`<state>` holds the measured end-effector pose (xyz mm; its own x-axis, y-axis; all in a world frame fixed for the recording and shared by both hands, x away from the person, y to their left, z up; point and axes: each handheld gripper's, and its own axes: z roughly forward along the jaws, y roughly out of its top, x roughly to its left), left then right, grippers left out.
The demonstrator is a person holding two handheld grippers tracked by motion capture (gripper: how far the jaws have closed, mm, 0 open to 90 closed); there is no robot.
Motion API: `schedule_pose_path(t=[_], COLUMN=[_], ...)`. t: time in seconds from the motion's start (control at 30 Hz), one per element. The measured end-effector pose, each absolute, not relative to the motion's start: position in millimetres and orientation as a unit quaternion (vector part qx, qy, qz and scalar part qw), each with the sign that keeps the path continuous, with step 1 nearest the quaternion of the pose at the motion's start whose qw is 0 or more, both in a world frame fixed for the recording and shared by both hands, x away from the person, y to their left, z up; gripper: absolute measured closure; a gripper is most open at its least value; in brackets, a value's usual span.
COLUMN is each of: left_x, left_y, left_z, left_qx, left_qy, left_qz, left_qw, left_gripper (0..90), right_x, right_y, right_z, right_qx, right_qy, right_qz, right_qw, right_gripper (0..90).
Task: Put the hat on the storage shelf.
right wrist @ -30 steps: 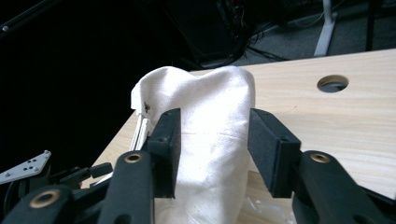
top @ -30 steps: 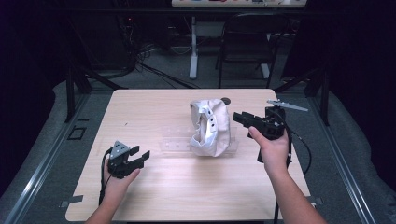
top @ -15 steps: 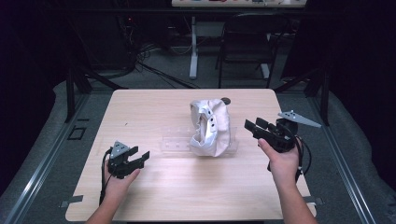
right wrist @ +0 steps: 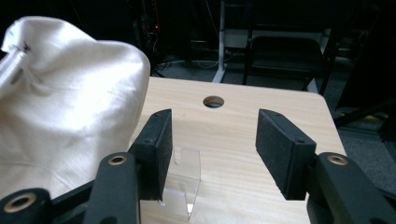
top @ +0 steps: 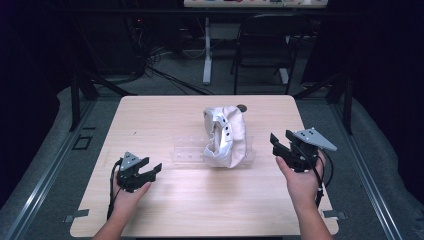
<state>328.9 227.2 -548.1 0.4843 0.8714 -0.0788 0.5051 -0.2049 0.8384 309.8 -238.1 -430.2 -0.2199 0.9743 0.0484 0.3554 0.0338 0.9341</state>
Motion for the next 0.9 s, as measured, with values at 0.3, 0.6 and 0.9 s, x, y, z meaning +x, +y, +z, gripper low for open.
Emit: schedule_pose_path(t=[0.3,0.6,0.9], left_x=[329.1,329.7,329.9], left_y=[226.7,227.0,227.5], left_z=[-549.0,-549.4,-549.3], left_qx=[0.752,0.749,0.751], left_qy=[0.459,0.463,0.460], left_qz=[0.214,0.214,0.213], left_qw=[0.422,0.422,0.423], left_gripper=[40.7,40.7,41.8], right_x=[300.4,281.9,274.2], right_y=[-245.1,-241.9,-246.7], right_z=[-458.3,-476.9,-487.4], right_qx=[0.537,0.526,0.520], right_qy=[0.637,0.641,0.634], right_qz=[0.444,0.453,0.468], right_qw=[0.328,0.328,0.329], right_gripper=[46.7,46.7,46.7])
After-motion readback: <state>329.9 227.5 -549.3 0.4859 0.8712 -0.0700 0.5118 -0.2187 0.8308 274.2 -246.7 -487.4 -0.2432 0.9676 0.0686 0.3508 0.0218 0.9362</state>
